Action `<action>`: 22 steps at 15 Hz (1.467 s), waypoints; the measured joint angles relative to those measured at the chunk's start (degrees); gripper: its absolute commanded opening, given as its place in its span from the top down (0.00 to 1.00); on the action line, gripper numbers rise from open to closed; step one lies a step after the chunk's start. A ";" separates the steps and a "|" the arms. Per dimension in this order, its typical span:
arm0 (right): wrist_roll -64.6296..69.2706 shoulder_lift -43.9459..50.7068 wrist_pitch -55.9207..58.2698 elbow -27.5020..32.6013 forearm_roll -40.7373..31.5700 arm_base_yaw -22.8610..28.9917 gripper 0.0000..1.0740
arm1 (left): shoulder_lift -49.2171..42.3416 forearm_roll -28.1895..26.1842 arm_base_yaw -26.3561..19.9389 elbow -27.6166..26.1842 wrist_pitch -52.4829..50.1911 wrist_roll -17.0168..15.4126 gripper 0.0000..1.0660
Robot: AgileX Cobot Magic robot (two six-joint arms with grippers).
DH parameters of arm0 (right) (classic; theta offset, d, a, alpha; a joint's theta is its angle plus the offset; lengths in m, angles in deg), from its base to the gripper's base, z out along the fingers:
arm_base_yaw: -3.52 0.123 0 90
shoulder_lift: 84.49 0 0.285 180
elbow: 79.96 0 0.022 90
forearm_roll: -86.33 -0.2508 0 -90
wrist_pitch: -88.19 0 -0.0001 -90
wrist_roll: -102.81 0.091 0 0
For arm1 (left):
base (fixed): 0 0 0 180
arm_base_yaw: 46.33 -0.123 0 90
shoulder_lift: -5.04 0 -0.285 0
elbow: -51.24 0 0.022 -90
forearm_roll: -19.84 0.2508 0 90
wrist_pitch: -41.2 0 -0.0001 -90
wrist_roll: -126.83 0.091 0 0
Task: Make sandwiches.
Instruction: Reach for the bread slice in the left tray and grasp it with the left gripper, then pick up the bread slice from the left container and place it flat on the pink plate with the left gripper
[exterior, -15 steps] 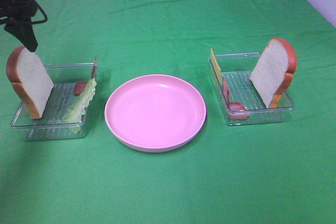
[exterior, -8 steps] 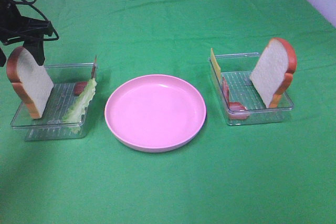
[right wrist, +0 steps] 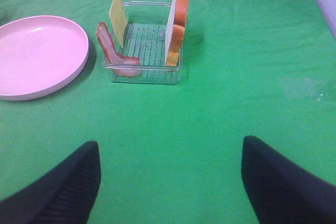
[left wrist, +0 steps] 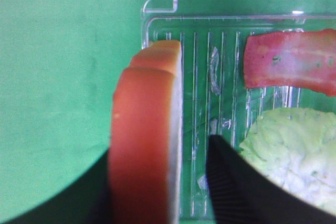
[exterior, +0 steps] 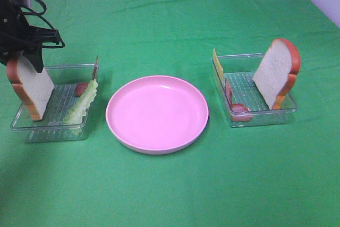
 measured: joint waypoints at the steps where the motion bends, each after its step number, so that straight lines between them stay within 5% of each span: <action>1: 0.00 0.00 0.00 0.00 0.00 0.00 0.34 | 0.00 0.00 0.00 0.00 -0.17 -0.11 0.90; 3: 0.00 0.00 0.00 0.00 0.00 0.00 0.34 | 0.00 0.00 0.00 0.00 -0.29 -0.11 1.00; 7: 0.00 0.00 0.00 0.00 0.00 0.00 0.34 | -2.69 0.00 0.00 -1.03 1.95 -0.11 1.00; 13: 0.00 0.00 0.00 0.00 0.00 0.00 0.34 | -20.80 -1.78 0.00 -2.64 5.90 1.83 1.00; 16: 0.00 0.00 0.00 0.00 0.00 0.00 0.34 | -24.98 -11.00 0.00 -2.64 5.90 7.39 1.00; 19: 0.00 0.00 0.00 0.00 0.00 0.00 0.34 | -23.84 -30.19 1.32 -2.64 6.07 18.51 1.00; 22: 0.00 0.00 0.00 0.00 0.00 0.00 0.34 | -19.31 -36.10 5.50 -2.64 6.07 21.26 1.00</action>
